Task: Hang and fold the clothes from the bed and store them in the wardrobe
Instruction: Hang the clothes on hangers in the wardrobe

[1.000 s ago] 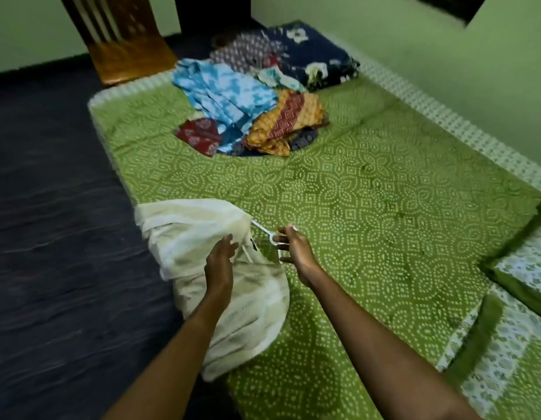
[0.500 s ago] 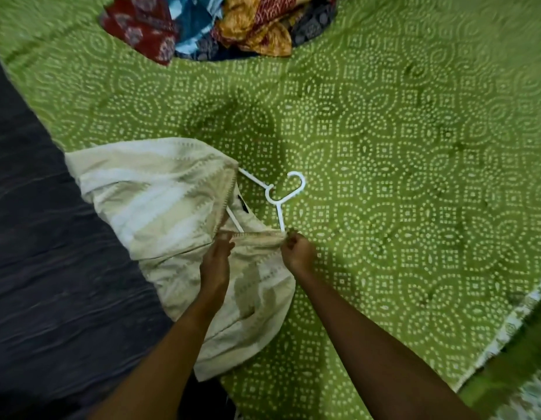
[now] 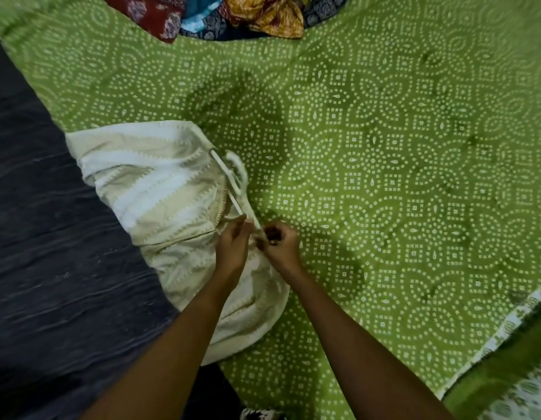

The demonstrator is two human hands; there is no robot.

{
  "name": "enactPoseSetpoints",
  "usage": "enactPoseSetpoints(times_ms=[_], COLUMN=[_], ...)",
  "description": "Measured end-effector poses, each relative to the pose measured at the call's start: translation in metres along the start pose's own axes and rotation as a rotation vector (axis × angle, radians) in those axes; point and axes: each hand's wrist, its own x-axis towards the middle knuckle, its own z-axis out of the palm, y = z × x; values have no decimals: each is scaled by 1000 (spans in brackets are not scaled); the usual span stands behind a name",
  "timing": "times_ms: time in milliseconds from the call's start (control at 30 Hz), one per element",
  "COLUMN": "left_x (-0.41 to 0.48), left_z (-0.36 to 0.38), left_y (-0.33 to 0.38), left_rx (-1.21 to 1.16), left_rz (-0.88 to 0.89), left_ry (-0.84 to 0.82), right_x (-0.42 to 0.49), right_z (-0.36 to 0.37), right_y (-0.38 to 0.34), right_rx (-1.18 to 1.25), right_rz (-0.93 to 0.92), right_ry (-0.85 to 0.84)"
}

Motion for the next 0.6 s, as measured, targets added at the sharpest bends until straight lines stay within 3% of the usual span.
enactPoseSetpoints(times_ms=[133, 267, 433, 600], left_x=[-7, -23, -67, -128], left_z=[-9, -31, -76, -134], left_y=[11, 17, 26, 42], left_rx=[-14, 38, 67, -39], left_rz=[18, 36, 123, 248], left_ry=[98, 152, 284, 427], right_x=[-19, -29, -55, -104], right_z=[5, 8, 26, 65], right_y=[-21, -36, -81, -131], right_rx=[92, 71, -229, -336], right_rz=[4, 17, -207, -544], right_ry=[-235, -177, -128, -178])
